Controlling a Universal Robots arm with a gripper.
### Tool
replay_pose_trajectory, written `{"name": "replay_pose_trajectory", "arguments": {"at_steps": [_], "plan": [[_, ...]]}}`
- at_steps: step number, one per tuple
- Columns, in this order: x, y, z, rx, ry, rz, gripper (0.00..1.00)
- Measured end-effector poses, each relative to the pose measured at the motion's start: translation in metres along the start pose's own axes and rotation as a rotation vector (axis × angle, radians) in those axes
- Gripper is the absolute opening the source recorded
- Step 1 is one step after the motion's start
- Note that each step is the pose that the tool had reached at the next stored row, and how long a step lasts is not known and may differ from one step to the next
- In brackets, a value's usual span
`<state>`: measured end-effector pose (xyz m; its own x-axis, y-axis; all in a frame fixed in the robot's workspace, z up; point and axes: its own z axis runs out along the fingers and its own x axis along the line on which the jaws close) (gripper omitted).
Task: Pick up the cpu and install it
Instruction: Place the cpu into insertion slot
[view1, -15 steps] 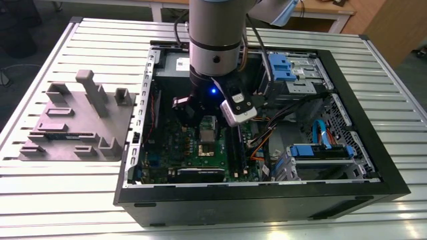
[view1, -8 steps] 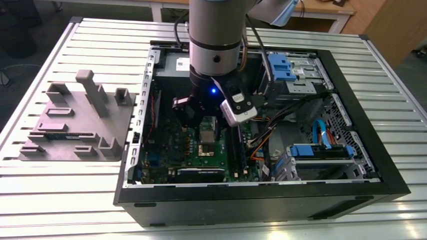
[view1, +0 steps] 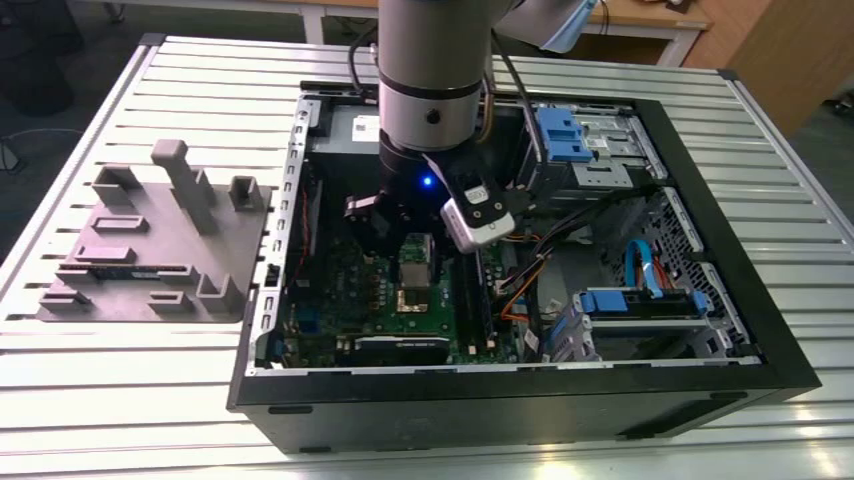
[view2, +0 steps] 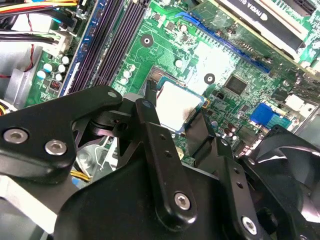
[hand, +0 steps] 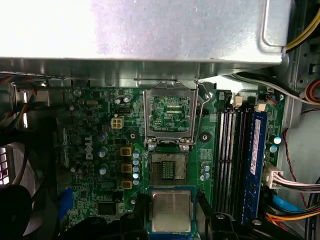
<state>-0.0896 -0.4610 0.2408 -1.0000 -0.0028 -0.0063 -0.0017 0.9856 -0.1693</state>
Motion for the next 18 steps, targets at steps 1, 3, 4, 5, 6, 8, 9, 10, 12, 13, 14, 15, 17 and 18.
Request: {"name": "replay_pose_trajectory", "arguments": {"at_steps": [1, 3, 4, 5, 6, 8, 9, 10, 12, 13, 14, 15, 17, 18], "plan": [[0.0000, 0.0000, 0.0001, 0.0007, 0.0001, 0.000, 0.47], [0.0000, 0.0004, 0.0022, 0.0005, 0.0000, 0.000, 0.47], [0.0000, 0.0007, 0.0039, 0.0007, 0.0000, 0.000, 0.47], [0.0001, 0.0006, 0.0052, 0.0008, 0.0003, 0.000, 0.47], [0.0001, -0.0001, 0.0061, 0.0009, 0.0004, 0.000, 0.47], [0.0001, 0.0004, 0.0095, 0.0005, 0.0003, 0.000, 0.47], [0.0001, 0.0007, 0.0113, 0.0005, 0.0003, 0.000, 0.47], [0.0001, 0.0010, 0.0131, 0.0006, 0.0003, 0.000, 0.47], [0.0001, 0.0016, 0.0166, 0.0006, 0.0004, 0.000, 0.47], [0.0001, 0.0019, 0.0183, 0.0007, 0.0005, 0.000, 0.47], [0.0001, 0.0022, 0.0201, 0.0007, 0.0005, 0.000, 0.47], [0.0001, 0.0026, 0.0220, 0.0006, 0.0005, 0.000, 0.47], [0.0001, 0.0034, 0.0255, 0.0005, 0.0004, -0.001, 0.47], [0.0001, 0.0040, 0.0273, 0.0004, 0.0002, -0.002, 0.47]]}}
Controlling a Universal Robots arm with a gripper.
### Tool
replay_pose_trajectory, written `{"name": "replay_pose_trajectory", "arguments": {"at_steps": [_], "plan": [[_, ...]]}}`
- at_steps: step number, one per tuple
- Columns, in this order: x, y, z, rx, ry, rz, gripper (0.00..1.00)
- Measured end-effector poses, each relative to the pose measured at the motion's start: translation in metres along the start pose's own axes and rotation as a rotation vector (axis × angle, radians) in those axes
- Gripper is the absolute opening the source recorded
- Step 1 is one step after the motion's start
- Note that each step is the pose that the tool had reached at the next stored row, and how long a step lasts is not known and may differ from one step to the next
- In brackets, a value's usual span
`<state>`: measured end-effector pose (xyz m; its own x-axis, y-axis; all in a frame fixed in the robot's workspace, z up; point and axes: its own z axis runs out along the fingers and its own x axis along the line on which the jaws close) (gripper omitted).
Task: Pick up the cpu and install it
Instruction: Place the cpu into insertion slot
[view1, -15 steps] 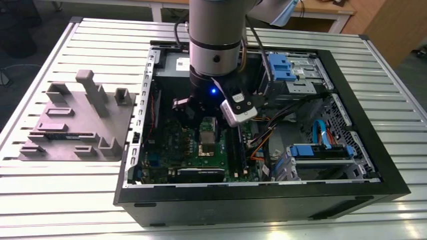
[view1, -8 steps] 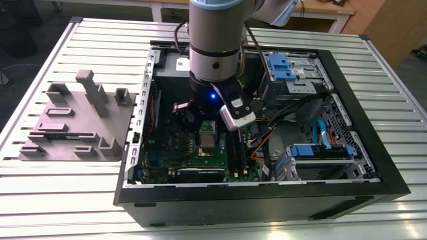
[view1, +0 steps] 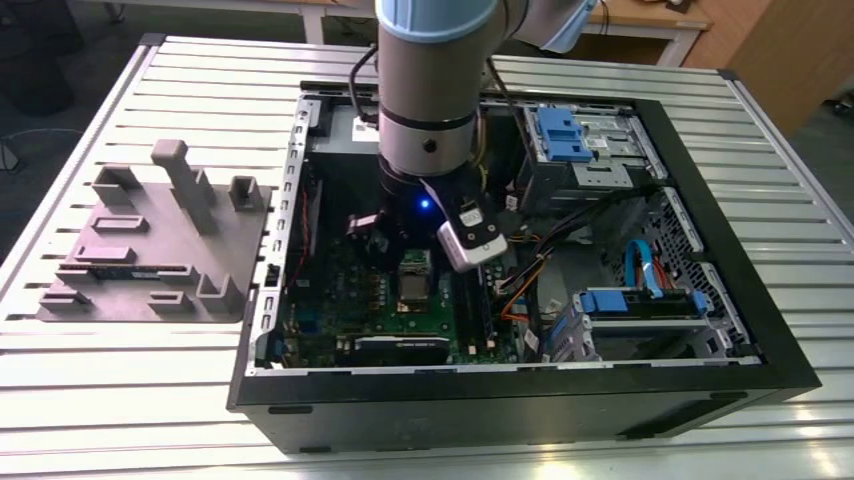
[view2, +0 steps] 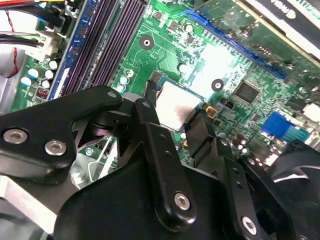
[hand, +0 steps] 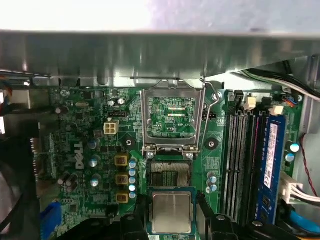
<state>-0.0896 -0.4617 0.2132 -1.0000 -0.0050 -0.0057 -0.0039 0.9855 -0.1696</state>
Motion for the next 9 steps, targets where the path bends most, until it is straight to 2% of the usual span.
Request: {"name": "replay_pose_trajectory", "arguments": {"at_steps": [2, 4, 5, 9], "plan": [[0.0000, 0.0014, 0.0029, -0.0041, -0.0003, -0.001, 0.47], [0.0001, 0.0017, 0.0042, -0.0200, -0.0002, -0.001, 0.47], [0.0001, 0.0021, 0.0055, -0.0253, -0.0004, -0.001, 0.47], [0.0001, 0.0031, 0.0120, -0.0258, -0.0003, -0.001, 0.47]]}}
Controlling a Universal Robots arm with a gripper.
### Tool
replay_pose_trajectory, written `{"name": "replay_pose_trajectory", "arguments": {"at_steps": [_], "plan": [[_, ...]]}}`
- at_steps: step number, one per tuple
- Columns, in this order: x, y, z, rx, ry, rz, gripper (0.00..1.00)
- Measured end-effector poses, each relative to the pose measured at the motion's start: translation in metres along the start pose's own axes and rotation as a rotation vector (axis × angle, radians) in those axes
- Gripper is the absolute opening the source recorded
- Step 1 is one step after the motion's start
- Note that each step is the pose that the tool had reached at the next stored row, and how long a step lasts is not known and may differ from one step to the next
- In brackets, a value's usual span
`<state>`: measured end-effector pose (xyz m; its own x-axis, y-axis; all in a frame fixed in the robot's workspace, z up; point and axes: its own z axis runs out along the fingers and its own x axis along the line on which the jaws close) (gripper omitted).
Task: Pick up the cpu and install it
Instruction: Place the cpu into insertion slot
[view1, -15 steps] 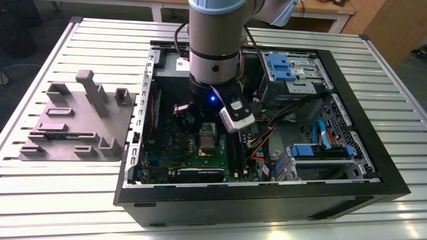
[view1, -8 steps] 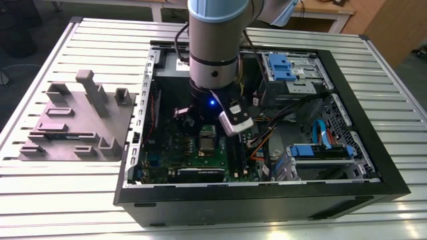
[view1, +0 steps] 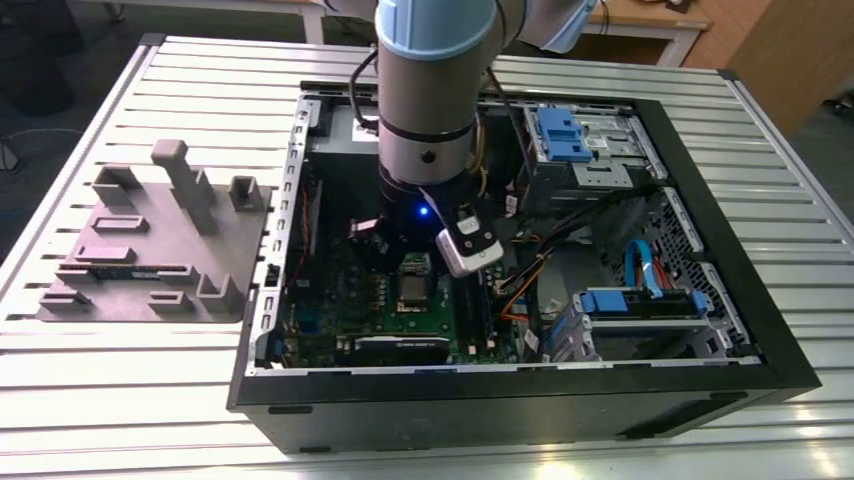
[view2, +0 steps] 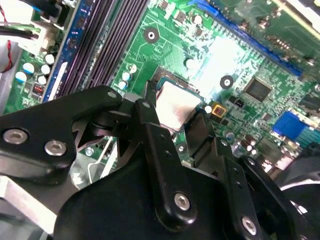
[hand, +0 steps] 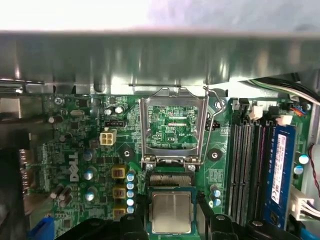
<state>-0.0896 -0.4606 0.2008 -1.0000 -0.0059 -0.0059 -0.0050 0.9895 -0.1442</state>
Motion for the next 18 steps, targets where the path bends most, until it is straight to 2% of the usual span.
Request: {"name": "replay_pose_trajectory", "arguments": {"at_steps": [3, 7, 12, 13, 16, 18], "plan": [[0.0003, 0.0005, 0.0041, -0.0020, 0.0001, 0.000, 0.47], [0.0006, 0.0011, 0.0078, -0.0094, 0.0000, 0.000, 0.47], [0.0007, 0.0013, 0.0096, -0.0106, 0.0001, 0.000, 0.47], [0.0006, 0.0012, 0.0097, -0.0133, 0.0000, 0.000, 0.47], [0.0006, -0.0008, 0.0100, -0.0285, -0.0001, 0.000, 0.47], [0.0007, -0.0030, 0.0104, -0.0332, -0.0002, 0.000, 0.47]]}}
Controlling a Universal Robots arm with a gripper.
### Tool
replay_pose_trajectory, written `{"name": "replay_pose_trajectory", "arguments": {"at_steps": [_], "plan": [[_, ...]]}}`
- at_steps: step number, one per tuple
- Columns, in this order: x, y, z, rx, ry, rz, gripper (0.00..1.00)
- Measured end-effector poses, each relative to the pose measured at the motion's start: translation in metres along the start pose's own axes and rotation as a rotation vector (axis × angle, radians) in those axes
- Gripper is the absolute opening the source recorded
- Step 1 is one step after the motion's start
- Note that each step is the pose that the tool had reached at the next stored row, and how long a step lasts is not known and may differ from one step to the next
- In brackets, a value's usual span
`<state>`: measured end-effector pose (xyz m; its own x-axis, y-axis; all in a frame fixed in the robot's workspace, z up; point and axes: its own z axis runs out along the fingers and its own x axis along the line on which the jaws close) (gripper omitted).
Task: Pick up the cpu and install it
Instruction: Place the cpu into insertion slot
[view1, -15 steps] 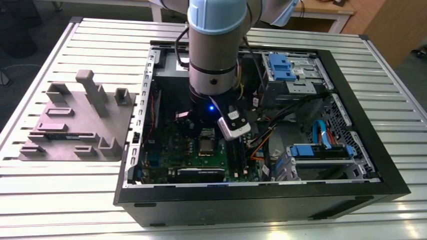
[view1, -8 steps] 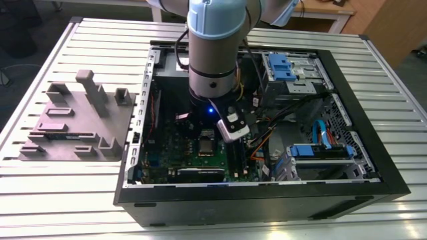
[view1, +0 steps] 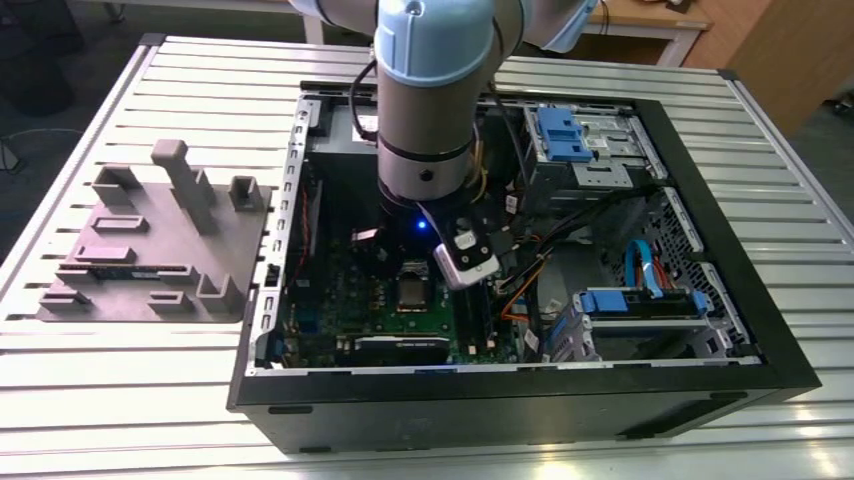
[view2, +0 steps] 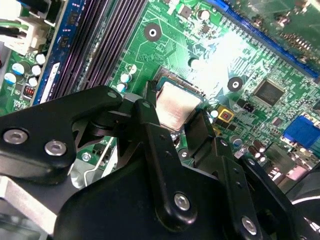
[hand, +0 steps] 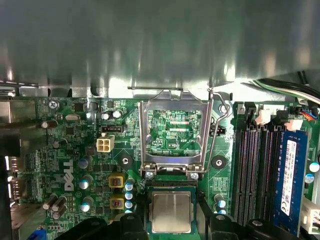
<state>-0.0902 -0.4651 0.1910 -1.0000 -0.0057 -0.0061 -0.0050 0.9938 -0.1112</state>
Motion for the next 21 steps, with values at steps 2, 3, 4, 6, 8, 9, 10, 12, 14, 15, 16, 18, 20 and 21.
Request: {"name": "replay_pose_trajectory", "arguments": {"at_steps": [2, 3, 4, 6, 8, 9, 10, 12, 14, 15, 16, 18, 20, 21], "plan": [[0.0000, -0.0014, 0.0004, -0.0032, 0.0000, 0.000, 0.47], [0.0001, -0.0015, 0.0008, -0.0064, 0.0000, 0.000, 0.47], [0.0001, -0.0016, 0.0014, -0.0095, 0.0000, 0.000, 0.47], [0.0001, -0.0016, 0.0026, -0.0167, 0.0000, 0.000, 0.47], [0.0001, -0.0016, 0.0036, -0.0195, 0.0002, 0.000, 0.47], [0.0002, -0.0017, 0.0039, -0.0196, 0.0002, 0.000, 0.47], [0.0002, -0.0019, 0.0042, -0.0198, 0.0001, 0.000, 0.47], [0.0002, -0.0021, 0.0048, -0.0201, 0.0001, 0.000, 0.47], [0.0003, -0.0027, 0.0052, -0.0203, 0.0000, 0.000, 0.47], [0.0004, -0.0033, 0.0054, -0.0204, -0.0001, 0.000, 0.47], [0.0004, -0.0036, 0.0055, -0.0204, -0.0002, 0.000, 0.47], [0.0005, -0.0042, 0.0056, -0.0202, -0.0001, 0.000, 0.47], [0.0006, -0.0045, 0.0056, -0.0201, -0.0001, 0.000, 0.47], [0.0006, -0.0046, 0.0057, -0.0202, -0.0001, 0.000, 0.47]]}}
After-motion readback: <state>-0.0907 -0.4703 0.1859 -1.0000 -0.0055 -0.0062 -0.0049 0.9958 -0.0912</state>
